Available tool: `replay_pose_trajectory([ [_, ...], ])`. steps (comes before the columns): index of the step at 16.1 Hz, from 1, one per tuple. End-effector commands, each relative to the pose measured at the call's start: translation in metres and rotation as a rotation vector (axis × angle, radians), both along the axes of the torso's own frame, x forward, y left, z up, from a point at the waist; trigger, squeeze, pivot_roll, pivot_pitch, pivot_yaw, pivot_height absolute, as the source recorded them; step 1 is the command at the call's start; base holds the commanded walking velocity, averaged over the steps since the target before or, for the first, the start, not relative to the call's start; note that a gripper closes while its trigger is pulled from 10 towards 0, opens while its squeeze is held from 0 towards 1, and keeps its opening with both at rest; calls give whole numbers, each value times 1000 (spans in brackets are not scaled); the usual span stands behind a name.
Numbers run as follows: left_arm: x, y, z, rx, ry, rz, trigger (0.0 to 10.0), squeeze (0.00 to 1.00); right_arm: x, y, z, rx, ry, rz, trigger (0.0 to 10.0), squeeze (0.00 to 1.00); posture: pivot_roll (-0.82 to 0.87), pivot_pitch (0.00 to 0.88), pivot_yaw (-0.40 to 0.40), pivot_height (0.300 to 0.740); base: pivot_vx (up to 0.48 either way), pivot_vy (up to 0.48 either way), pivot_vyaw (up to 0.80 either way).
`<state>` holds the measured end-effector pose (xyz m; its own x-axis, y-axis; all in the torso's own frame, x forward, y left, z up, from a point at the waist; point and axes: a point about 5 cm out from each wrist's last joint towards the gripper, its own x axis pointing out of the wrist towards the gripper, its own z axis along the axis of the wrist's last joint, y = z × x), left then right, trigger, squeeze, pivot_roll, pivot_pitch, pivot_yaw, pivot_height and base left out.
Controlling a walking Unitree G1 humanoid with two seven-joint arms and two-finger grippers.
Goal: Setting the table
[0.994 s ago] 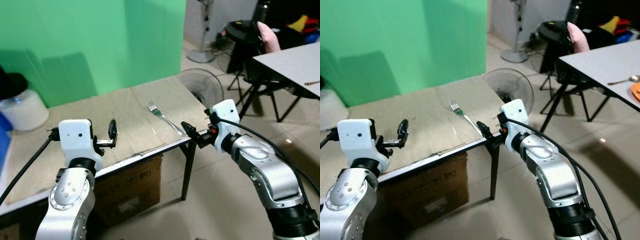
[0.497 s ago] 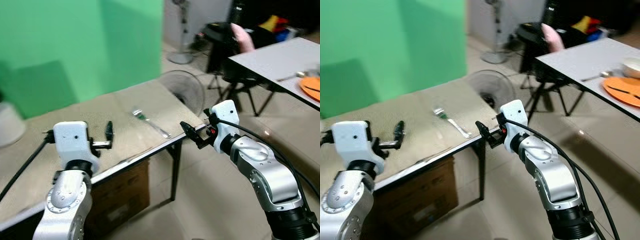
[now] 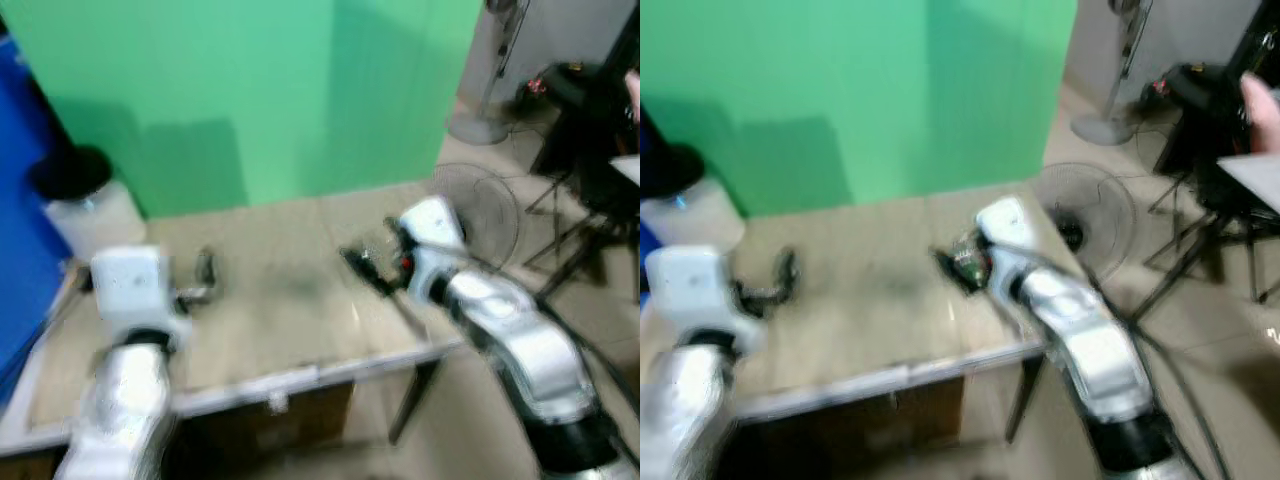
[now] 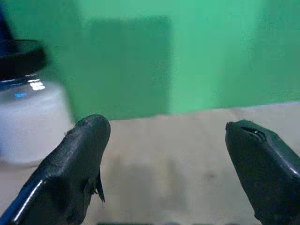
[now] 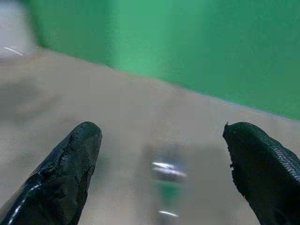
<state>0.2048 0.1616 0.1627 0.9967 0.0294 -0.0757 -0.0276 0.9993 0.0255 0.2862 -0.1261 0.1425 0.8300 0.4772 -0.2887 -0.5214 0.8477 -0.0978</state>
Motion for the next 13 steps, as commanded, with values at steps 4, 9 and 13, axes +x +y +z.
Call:
replay_pose_trajectory([
  [4,-6,-6,1,20,23,-118,10000,0,10,-10,12,-42,-9,-101,10000,0,-19,0,-9,740,0,0,0],
  [9,-13,-22,-7,87,106,-373,10000,0,4,-30,8,-91,146,-183,10000,1000,-36,0,-15,740,0,0,0],
  [13,-13,-22,-7,94,125,-435,10000,0,-9,-33,-4,-127,266,-182,10000,1000,-52,12,-7,740,0,0,0],
])
